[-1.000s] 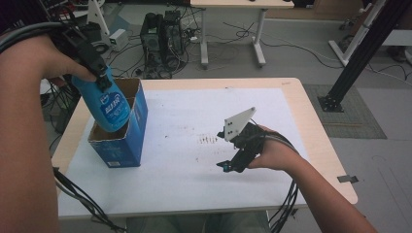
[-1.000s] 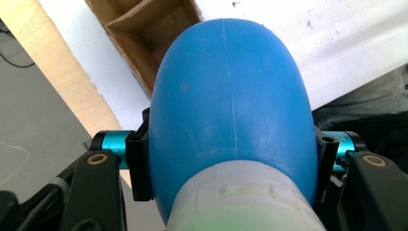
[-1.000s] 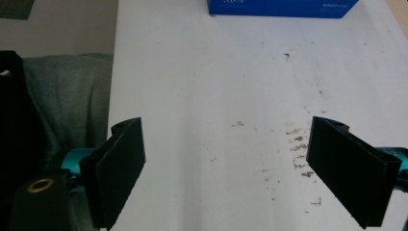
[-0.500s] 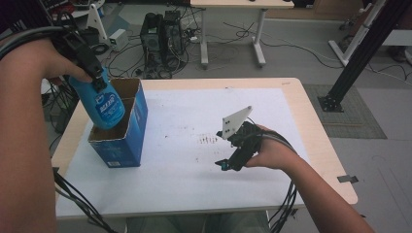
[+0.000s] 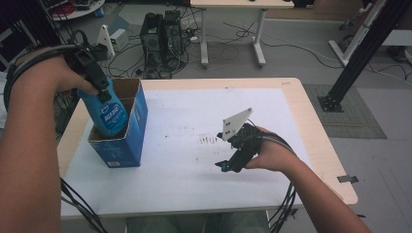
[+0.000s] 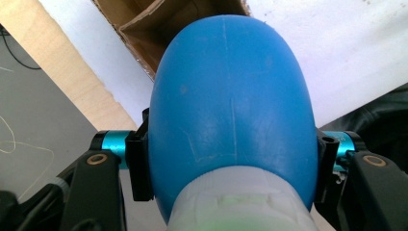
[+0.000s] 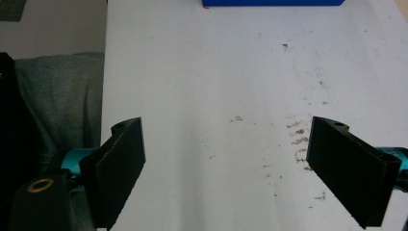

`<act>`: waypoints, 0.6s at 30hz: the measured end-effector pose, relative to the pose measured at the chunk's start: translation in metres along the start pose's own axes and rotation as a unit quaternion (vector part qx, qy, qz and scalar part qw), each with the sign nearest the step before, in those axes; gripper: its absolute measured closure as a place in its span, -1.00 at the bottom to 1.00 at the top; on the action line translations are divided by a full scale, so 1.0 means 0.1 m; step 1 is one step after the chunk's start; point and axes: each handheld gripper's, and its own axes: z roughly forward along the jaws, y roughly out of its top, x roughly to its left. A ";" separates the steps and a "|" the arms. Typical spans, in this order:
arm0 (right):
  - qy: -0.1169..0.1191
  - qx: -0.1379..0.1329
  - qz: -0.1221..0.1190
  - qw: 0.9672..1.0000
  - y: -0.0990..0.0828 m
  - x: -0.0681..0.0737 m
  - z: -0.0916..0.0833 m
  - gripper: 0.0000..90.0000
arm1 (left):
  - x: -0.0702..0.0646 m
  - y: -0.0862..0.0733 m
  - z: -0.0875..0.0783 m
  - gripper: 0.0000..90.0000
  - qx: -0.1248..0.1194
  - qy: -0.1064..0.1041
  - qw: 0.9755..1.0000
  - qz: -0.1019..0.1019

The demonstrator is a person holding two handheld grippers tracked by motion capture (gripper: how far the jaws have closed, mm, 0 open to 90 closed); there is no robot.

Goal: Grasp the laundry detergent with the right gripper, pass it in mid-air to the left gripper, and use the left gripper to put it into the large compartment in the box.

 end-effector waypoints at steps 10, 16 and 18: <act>0.005 0.006 0.001 1.000 -0.02 0.01 -0.01 -0.72 | 0.00 0.05 0.34 -0.16 0.015 -0.008 1.000 0.012; 0.000 0.004 0.003 1.000 -0.03 0.02 -0.03 -0.72 | 0.00 0.10 0.52 -0.16 0.025 -0.011 0.999 0.016; -0.002 0.002 0.000 1.000 -0.03 0.02 -0.03 -0.72 | -0.01 0.12 0.58 -0.16 0.026 -0.009 0.999 0.021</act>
